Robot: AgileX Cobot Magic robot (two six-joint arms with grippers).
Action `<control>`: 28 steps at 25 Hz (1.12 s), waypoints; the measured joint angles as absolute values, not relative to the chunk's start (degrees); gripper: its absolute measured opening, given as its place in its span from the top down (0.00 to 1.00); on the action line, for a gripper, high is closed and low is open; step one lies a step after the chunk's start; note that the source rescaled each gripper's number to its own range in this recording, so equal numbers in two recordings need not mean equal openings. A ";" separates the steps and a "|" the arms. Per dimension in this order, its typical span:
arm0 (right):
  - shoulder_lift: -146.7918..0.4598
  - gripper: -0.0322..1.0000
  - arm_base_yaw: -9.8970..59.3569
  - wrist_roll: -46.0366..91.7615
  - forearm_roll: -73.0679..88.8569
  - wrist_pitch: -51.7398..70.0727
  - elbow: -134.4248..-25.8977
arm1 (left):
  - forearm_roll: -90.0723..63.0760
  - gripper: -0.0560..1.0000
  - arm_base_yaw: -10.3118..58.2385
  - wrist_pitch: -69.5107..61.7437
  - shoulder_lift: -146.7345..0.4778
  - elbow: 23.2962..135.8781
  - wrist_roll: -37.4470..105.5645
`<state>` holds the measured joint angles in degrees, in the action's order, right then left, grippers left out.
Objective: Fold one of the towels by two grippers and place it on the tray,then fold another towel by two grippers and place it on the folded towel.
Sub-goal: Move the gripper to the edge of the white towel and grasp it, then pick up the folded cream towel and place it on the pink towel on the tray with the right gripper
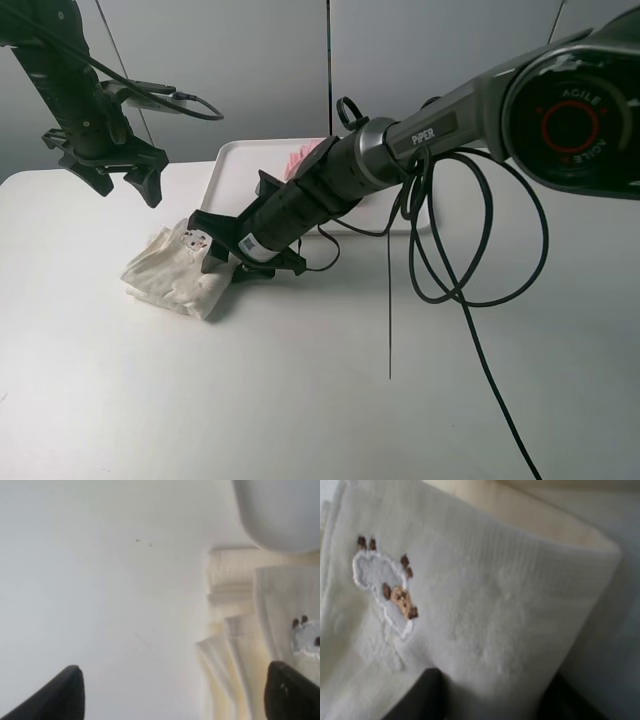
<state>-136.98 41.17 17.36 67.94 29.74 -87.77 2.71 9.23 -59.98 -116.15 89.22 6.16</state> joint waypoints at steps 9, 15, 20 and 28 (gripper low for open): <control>-137.14 0.91 41.27 28.88 73.39 30.59 -87.77 | 2.83 0.05 9.23 -59.98 -116.15 89.22 6.21; -132.11 0.91 41.16 29.93 64.71 31.99 -87.77 | 3.65 0.05 8.91 -60.27 -116.15 89.22 6.36; -130.49 0.91 38.86 21.55 50.90 36.22 -92.89 | -1.81 0.05 7.24 -61.25 -116.15 89.22 9.98; -130.49 0.91 34.85 11.82 37.49 41.76 -105.65 | -7.80 0.05 5.10 -61.58 -115.91 89.22 14.76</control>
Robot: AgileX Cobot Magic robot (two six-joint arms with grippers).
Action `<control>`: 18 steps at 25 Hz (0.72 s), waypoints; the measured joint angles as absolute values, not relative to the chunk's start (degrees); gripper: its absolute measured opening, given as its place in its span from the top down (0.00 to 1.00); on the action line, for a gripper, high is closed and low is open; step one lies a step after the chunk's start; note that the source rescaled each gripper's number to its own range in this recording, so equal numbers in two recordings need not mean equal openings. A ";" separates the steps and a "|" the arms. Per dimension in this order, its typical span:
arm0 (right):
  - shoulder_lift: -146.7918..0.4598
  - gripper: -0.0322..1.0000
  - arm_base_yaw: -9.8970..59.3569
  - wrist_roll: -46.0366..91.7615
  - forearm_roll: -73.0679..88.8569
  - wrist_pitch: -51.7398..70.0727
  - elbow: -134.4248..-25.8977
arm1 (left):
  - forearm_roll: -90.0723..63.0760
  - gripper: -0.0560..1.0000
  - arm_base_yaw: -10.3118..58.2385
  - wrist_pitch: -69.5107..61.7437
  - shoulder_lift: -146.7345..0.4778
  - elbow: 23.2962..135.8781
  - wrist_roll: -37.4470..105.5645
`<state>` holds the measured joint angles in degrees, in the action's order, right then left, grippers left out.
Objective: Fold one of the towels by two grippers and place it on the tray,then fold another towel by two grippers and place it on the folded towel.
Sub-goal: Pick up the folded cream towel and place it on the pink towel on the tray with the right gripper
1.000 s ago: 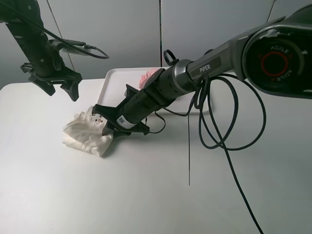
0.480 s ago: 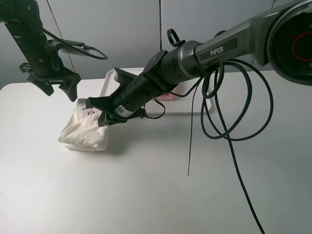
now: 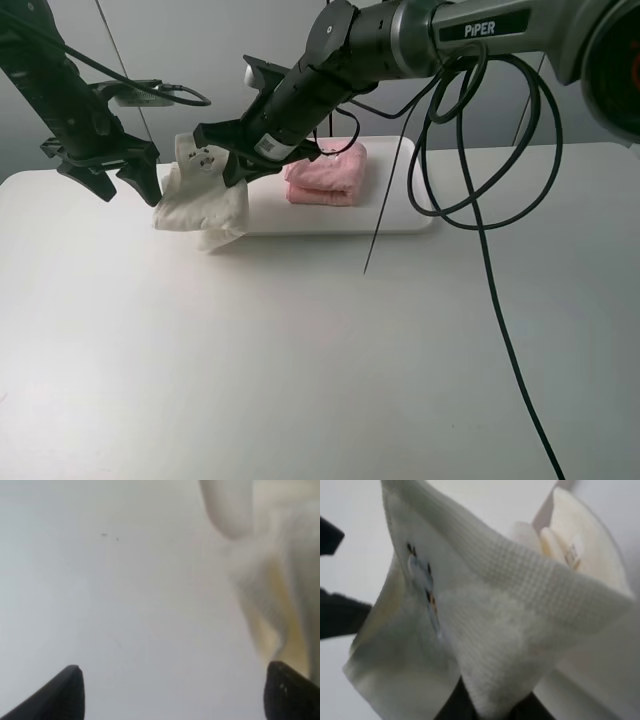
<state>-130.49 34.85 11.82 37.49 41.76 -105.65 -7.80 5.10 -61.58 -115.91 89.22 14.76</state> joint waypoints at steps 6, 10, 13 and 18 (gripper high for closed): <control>-130.49 0.91 28.52 9.34 36.72 44.42 -111.58 | -8.77 0.05 4.67 -61.48 -115.63 89.22 15.14; -130.49 0.91 24.76 8.78 39.66 46.66 -112.98 | -8.91 0.05 4.67 -61.48 -115.63 89.22 15.24; -130.49 0.91 22.45 8.78 40.41 48.05 -112.98 | -9.02 0.05 4.67 -61.48 -115.63 89.22 15.34; -130.49 0.91 20.32 8.55 41.06 48.87 -112.98 | -9.01 0.05 4.67 -61.48 -115.63 89.22 15.34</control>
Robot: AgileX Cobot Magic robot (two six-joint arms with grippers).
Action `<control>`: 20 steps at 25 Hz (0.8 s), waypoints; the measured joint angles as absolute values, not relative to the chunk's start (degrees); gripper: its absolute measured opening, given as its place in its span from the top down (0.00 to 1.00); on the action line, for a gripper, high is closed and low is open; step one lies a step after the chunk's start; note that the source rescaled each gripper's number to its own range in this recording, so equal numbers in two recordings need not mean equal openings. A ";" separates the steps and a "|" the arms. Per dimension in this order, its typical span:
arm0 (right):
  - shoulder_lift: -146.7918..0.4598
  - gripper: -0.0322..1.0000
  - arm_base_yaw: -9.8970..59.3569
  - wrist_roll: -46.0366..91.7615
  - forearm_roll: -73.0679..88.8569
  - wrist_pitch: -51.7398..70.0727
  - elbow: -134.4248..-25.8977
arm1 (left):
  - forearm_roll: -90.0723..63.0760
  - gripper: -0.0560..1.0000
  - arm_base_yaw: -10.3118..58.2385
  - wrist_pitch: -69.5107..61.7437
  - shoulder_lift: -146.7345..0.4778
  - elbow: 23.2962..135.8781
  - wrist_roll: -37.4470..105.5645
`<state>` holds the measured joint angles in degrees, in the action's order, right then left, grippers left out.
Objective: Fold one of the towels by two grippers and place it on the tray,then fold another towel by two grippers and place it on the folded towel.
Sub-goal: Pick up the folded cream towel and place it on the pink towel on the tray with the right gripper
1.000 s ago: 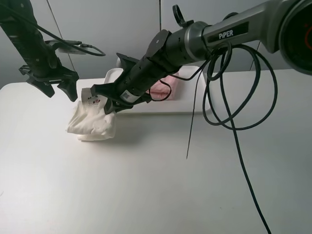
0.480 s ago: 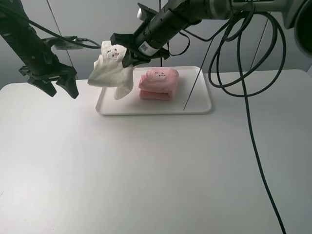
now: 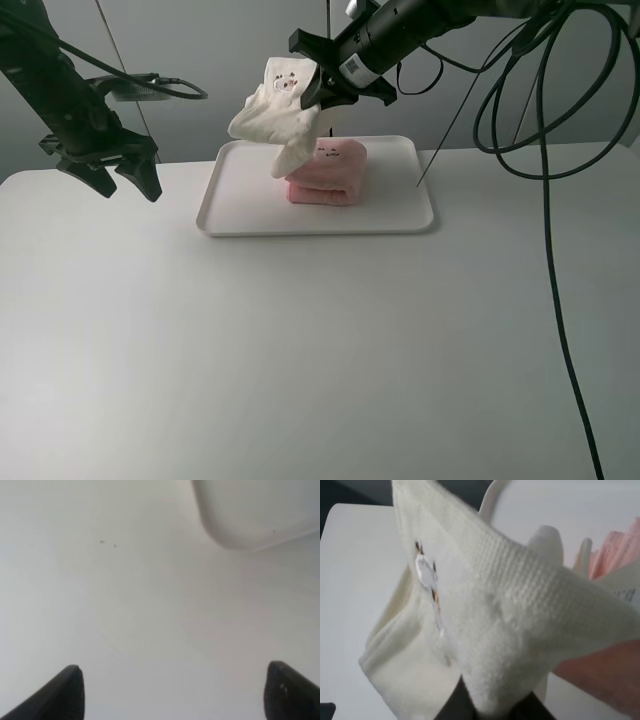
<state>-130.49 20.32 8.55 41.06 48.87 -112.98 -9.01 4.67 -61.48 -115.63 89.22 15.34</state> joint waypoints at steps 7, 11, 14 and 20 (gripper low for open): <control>-136.24 0.91 19.41 8.21 40.91 48.20 -113.26 | -9.01 0.05 4.67 -61.48 -115.63 89.22 15.45; -139.75 0.91 19.38 8.21 36.29 45.65 -113.26 | -9.01 0.05 4.67 -61.73 -115.63 89.22 15.57; -140.62 0.91 19.38 8.21 33.57 44.21 -113.26 | -9.01 0.05 4.67 -61.85 -115.63 89.22 15.57; -140.73 0.85 19.38 8.07 33.66 42.00 -113.26 | -9.01 0.05 4.67 -61.85 -115.63 89.22 15.57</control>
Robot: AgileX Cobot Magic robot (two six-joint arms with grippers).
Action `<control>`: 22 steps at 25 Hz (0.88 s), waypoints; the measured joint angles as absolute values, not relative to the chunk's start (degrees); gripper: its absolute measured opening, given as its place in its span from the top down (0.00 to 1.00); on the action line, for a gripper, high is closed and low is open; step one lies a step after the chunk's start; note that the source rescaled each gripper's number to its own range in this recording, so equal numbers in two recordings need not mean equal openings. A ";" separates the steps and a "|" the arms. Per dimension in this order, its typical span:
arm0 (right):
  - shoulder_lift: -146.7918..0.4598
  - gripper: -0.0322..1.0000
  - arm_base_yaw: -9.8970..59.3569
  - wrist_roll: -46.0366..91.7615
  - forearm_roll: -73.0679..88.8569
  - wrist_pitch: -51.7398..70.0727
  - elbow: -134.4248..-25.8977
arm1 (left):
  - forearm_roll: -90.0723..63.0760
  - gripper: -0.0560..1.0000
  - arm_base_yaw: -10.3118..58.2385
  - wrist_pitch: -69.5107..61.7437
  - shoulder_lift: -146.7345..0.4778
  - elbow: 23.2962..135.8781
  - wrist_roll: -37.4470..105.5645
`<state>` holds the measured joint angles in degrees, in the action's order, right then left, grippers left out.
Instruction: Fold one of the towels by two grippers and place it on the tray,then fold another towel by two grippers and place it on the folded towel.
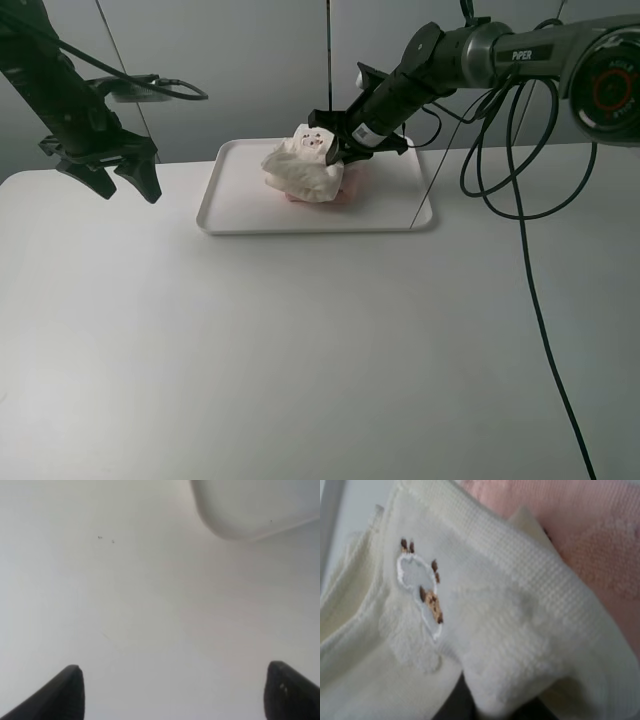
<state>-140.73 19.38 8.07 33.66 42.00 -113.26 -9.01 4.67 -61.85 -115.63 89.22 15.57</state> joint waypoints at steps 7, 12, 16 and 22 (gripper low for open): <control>-140.12 0.03 19.38 8.07 34.27 41.42 -113.26 | -9.01 0.05 4.67 -62.07 -115.63 89.22 15.57; -133.57 0.00 19.38 6.68 23.31 42.70 -113.26 | -9.01 0.05 4.67 -62.07 -115.41 89.22 15.57; -126.49 0.00 19.38 4.06 14.97 46.08 -113.26 | -9.01 0.05 4.67 -61.98 -112.55 89.22 15.57; -117.32 0.00 19.38 1.20 8.67 51.97 -109.44 | -9.23 0.05 4.67 -59.36 -103.63 85.40 15.57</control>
